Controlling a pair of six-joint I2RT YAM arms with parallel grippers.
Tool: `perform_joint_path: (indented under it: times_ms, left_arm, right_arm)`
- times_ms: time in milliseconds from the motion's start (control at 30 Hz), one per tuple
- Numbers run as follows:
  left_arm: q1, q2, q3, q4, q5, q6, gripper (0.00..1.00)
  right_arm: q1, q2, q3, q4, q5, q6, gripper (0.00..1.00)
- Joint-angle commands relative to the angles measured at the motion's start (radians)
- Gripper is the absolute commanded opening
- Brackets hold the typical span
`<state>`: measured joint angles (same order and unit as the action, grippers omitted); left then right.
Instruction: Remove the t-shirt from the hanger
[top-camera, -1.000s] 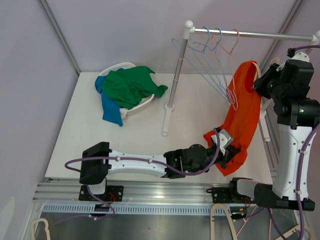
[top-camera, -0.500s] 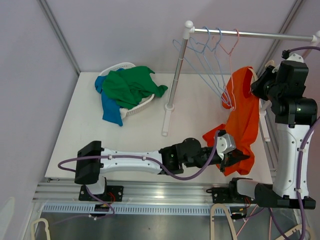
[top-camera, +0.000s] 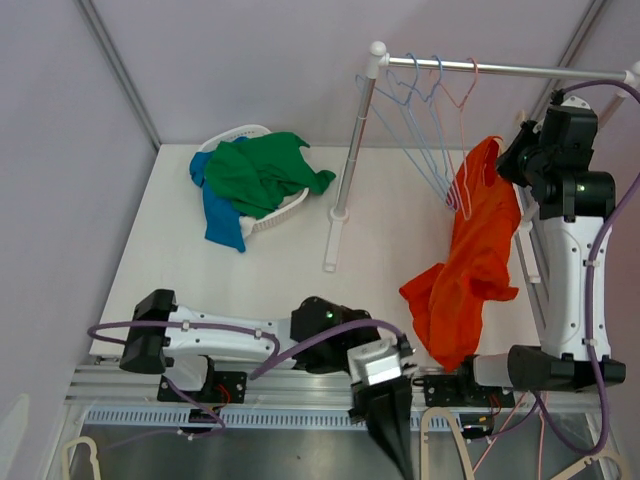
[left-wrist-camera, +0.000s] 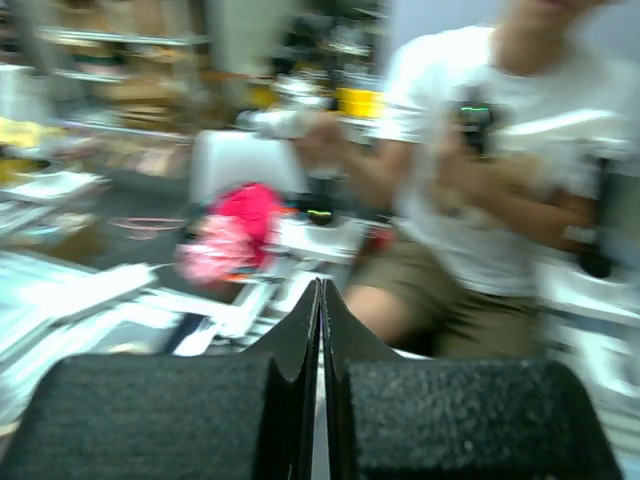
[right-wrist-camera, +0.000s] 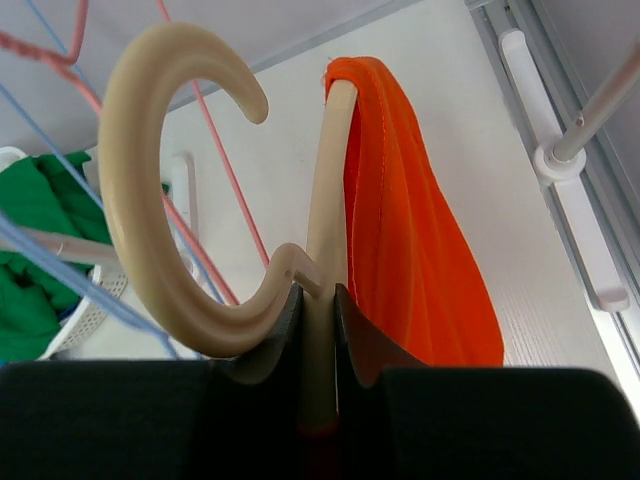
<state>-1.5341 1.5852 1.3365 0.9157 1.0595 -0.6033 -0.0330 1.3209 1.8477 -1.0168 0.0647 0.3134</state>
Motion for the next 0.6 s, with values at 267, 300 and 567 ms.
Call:
perform_joint_path:
  times_ms: [267, 300, 567]
  left_arm:
    - [0.107, 0.125, -0.086, 0.645, 0.11, -0.587, 0.01]
    - [0.136, 0.145, -0.095, 0.606, 0.096, -0.578, 0.01]
    - [0.299, 0.039, -0.088, -0.478, -0.46, 0.185, 0.15]
  right_arm:
    - [-0.002, 0.044, 0.13, 0.07, 0.027, -0.014, 0.0]
    - [-0.002, 0.037, 0.122, 0.073, 0.026, -0.016, 0.0]
    - [-0.002, -0.031, 0.067, 0.112, -0.009, -0.036, 0.0]
